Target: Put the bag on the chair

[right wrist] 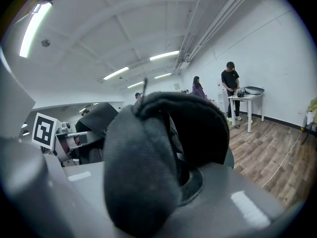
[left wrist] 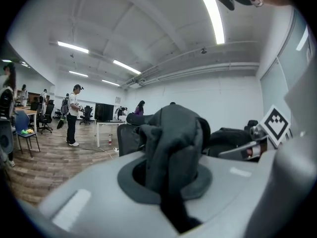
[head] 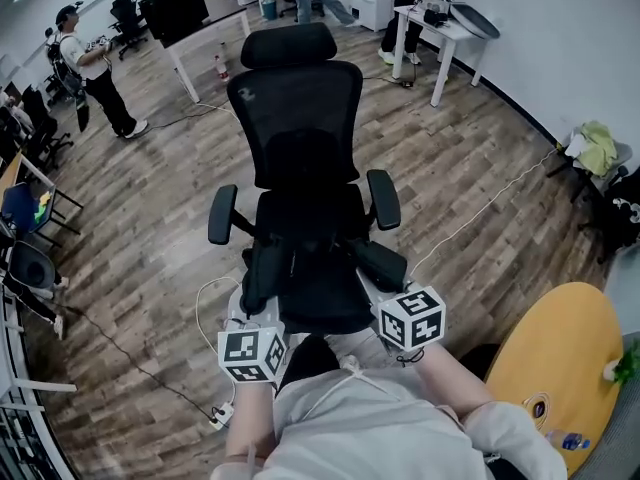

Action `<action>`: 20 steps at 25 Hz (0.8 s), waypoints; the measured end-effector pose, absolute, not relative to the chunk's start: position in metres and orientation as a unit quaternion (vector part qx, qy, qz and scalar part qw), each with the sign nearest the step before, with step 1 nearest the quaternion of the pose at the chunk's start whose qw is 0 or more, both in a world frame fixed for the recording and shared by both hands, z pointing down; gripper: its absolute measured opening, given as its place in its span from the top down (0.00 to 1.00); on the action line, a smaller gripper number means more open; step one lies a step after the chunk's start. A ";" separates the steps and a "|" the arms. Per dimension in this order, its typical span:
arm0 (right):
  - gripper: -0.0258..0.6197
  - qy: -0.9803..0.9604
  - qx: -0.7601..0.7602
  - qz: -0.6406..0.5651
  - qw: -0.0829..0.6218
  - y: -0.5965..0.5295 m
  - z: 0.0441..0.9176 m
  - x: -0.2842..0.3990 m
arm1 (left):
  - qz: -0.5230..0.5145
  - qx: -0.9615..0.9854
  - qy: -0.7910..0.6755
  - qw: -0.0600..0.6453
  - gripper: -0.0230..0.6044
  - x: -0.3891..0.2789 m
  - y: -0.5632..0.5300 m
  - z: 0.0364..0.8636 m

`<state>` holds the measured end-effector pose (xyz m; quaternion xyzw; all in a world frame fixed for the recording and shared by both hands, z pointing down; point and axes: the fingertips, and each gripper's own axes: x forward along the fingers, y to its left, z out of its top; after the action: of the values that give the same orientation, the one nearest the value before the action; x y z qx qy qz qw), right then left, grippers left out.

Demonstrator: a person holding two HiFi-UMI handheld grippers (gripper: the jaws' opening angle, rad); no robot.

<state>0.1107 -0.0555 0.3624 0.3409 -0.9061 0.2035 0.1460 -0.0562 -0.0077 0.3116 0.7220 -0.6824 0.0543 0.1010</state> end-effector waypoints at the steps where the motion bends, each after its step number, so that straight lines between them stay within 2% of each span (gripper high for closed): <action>1: 0.92 -0.904 0.344 0.206 0.148 -0.064 0.365 0.109 | 0.055 0.724 -0.679 0.103 0.92 -0.059 -0.018 0.315; 10: 0.92 -0.878 0.390 0.231 0.157 -0.159 0.388 0.073 | 0.060 0.756 -0.638 0.131 0.92 -0.100 -0.133 0.343; 20: 0.92 -0.847 0.431 0.265 0.163 -0.302 0.429 0.000 | 0.081 0.778 -0.600 0.168 0.92 -0.181 -0.294 0.392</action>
<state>-0.0001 -0.3017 0.4294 0.4307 -0.8472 0.2650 0.1628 -0.1806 -0.2939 0.3924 0.7780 -0.6000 0.0808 0.1680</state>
